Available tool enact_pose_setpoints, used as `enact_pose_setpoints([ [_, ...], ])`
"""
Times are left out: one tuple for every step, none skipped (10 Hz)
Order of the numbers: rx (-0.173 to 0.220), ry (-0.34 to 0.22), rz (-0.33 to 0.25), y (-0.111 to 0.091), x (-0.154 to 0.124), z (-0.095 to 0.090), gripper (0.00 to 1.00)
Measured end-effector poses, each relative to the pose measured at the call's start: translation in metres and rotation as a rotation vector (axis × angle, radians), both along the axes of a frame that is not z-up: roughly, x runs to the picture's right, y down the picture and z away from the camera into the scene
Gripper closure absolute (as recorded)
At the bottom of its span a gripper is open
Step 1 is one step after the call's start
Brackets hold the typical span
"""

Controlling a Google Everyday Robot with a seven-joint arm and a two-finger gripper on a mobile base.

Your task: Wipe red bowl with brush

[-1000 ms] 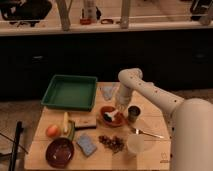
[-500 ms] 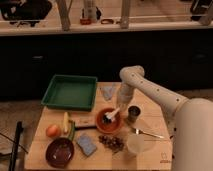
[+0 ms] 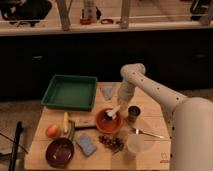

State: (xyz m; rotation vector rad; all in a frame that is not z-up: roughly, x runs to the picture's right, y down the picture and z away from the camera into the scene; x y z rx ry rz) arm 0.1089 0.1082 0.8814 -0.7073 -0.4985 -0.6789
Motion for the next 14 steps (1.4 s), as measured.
enact_pose_setpoints([
  [0.002,-0.003,-0.006,-0.003,-0.003,0.004,1.0],
  [0.005,-0.01,-0.014,-0.005,-0.009,0.006,1.0],
  [0.006,-0.024,-0.027,-0.004,-0.018,0.006,1.0],
  [0.014,-0.045,-0.041,-0.005,-0.031,0.004,1.0],
  [0.026,-0.07,-0.055,-0.005,-0.044,-0.001,1.0],
  [0.029,-0.092,-0.073,-0.001,-0.053,-0.008,1.0],
  [0.033,-0.112,-0.085,0.003,-0.059,-0.015,1.0],
  [0.035,-0.129,-0.096,0.009,-0.065,-0.021,1.0],
  [0.03,-0.139,-0.105,0.017,-0.065,-0.029,1.0],
  [0.026,-0.141,-0.108,0.023,-0.064,-0.033,1.0],
  [0.018,-0.132,-0.101,0.029,-0.057,-0.036,1.0],
  [0.016,-0.119,-0.092,0.031,-0.046,-0.037,1.0],
  [0.011,-0.102,-0.083,0.033,-0.035,-0.038,1.0],
  [0.009,-0.069,-0.067,0.034,-0.017,-0.038,1.0],
])
